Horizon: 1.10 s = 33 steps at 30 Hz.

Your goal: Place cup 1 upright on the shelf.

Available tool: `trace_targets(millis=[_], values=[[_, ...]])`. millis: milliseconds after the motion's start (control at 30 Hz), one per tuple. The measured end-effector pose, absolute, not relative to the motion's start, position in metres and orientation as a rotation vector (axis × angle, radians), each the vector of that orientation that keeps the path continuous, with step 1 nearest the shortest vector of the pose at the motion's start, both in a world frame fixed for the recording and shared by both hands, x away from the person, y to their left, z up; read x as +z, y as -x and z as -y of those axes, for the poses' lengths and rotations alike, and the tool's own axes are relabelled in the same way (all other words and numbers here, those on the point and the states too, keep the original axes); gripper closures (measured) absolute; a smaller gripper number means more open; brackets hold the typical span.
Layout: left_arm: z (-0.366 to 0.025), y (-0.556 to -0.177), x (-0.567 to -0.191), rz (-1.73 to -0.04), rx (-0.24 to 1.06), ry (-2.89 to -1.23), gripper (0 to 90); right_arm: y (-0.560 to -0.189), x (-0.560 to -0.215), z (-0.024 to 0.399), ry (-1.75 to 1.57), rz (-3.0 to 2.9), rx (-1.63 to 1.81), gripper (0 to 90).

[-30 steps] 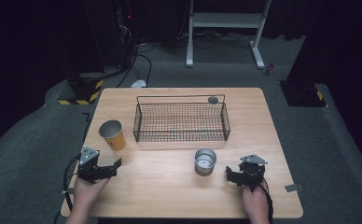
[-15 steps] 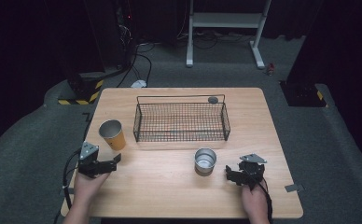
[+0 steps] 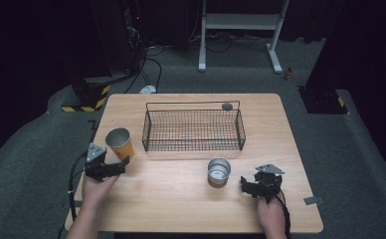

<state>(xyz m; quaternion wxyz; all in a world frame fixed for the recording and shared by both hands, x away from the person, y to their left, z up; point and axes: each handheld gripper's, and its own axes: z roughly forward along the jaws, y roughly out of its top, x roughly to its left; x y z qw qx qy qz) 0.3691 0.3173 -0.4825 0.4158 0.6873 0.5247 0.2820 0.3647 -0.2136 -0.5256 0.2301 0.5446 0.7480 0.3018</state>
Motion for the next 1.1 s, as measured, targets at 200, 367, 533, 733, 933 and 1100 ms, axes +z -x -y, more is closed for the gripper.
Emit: trace_targets(millis=[200,367,533,733,933,1100], values=[[-0.319,-0.381,-0.481,-1.328,0.719,-1.722,2.1,-0.365,-0.526,0.214,-1.498,-2.058,0.830,8.3],[-0.324,-0.392,-0.484,-1.329,0.711,-1.666,3.4,-0.365,-0.526,0.213,-1.502,-2.056,0.830,8.3],[-0.323,-0.397,-0.483,-1.326,0.720,-1.671,3.4,-0.365,-0.526,0.214,-1.498,-2.058,0.830,8.3],[-0.322,-0.407,-0.485,-1.325,0.715,-1.662,4.6,-0.365,-0.526,0.214,-1.498,-2.057,0.830,8.3],[-0.320,-0.411,-0.486,-1.307,0.727,-1.625,6.5,-0.365,-0.526,0.214,-1.498,-2.058,0.830,8.3],[-0.320,-0.413,-0.488,-1.297,0.753,-1.617,10.1,-0.365,-0.526,0.214,-1.498,-2.058,0.830,8.3]])
